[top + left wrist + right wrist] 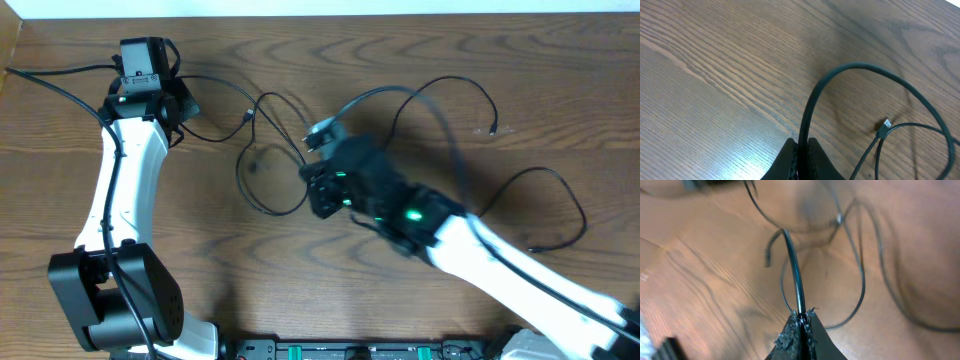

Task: Untangle cables

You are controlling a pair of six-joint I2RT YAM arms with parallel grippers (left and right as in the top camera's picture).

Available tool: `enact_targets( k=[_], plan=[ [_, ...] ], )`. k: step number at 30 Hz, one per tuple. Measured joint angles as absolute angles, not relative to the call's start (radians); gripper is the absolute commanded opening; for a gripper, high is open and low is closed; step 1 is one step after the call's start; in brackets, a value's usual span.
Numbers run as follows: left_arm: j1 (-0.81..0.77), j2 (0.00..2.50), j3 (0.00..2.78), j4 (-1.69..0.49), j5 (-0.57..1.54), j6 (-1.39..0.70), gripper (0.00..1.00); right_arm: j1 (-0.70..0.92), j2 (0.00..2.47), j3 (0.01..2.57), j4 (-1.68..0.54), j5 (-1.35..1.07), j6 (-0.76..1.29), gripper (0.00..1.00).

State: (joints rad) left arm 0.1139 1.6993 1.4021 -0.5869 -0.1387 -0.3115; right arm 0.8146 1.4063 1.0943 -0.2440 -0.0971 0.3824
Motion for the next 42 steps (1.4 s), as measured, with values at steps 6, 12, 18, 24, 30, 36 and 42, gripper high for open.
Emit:
enact_targets(
  k=[6,12,18,24,30,36,42],
  plan=[
    [0.114,1.699,1.402,-0.587,-0.137,-0.311,0.08,0.713,1.274,1.095,-0.347,-0.05,0.364,0.01],
    [0.114,1.699,1.402,-0.587,-0.137,-0.312,0.08,0.588,1.261,1.096,-0.511,0.086,0.349,0.01],
    [0.114,1.699,1.402,-0.587,-0.137,-0.312,0.08,0.436,1.261,1.095,-0.657,0.197,0.347,0.01],
    [0.114,1.699,1.402,-0.587,-0.137,-0.314,0.08,0.277,1.261,1.095,-0.788,0.241,0.347,0.01],
    [0.114,1.699,1.402,-0.587,-0.136,-0.314,0.08,0.135,1.261,1.095,-0.836,0.288,0.347,0.01],
    [0.114,1.699,1.402,-0.587,-0.136,-0.314,0.08,0.009,1.261,1.095,-0.831,0.342,0.347,0.01],
    [0.114,1.699,1.402,-0.587,-0.137,-0.314,0.08,-0.133,1.298,1.095,-0.788,0.397,0.338,0.01]
  ],
)
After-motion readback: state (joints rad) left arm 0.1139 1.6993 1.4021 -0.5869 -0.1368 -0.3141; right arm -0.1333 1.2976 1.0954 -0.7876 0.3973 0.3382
